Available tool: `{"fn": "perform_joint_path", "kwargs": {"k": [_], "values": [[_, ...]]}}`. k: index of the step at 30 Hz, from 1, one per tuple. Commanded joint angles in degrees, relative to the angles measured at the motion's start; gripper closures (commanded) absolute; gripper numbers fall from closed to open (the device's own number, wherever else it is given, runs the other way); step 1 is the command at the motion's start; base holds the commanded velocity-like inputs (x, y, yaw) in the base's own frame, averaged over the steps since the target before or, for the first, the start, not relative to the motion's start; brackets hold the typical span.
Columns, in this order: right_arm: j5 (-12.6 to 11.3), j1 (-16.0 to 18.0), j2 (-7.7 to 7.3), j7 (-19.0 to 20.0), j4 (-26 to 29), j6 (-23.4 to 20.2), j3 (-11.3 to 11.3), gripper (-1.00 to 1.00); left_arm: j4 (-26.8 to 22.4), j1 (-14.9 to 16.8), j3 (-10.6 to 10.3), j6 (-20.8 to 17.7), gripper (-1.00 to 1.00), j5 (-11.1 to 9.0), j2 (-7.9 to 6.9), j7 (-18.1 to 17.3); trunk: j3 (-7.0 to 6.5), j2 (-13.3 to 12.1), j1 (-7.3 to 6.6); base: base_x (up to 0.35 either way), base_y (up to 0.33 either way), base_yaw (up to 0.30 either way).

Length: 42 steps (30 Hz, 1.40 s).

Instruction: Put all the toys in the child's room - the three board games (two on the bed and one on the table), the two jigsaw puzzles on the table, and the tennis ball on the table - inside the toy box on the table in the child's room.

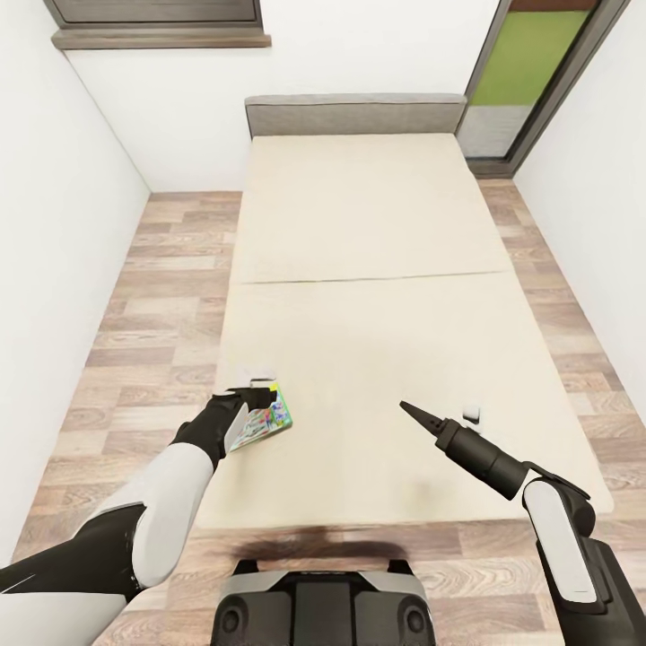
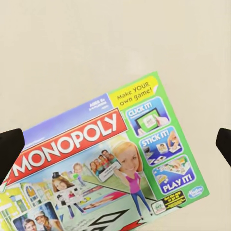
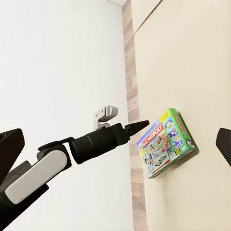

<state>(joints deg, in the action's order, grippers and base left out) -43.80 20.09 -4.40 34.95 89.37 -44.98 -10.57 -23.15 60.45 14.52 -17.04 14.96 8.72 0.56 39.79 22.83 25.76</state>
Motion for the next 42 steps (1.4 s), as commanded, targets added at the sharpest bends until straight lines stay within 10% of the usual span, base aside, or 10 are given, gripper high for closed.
{"fn": "perform_joint_path", "kwargs": {"k": [1, 22, 42], "values": [[-0.1, 0.0, 0.00, 0.1, 0.0, -0.4, -0.1, -1.00, -0.2, 0.0, 0.3, -0.3, -1.00, 0.5, 0.07, -0.1, 0.16, 0.1, 0.03, 0.000, 0.000, 0.000], [-0.1, 0.0, 0.00, 0.1, 0.0, -0.4, -0.1, -1.00, -14.3, -0.1, 0.3, -11.8, -1.00, 0.1, 0.15, -0.3, 1.92, 0.1, 0.03, 0.000, 0.000, 0.000], [-0.1, 0.0, 0.00, 0.1, 0.1, -0.4, 0.0, -1.00, -15.6, -0.2, 0.2, -14.2, -1.00, 0.1, 0.85, -0.3, 3.39, 0.1, 0.03, 0.000, 0.000, 0.000]]}}
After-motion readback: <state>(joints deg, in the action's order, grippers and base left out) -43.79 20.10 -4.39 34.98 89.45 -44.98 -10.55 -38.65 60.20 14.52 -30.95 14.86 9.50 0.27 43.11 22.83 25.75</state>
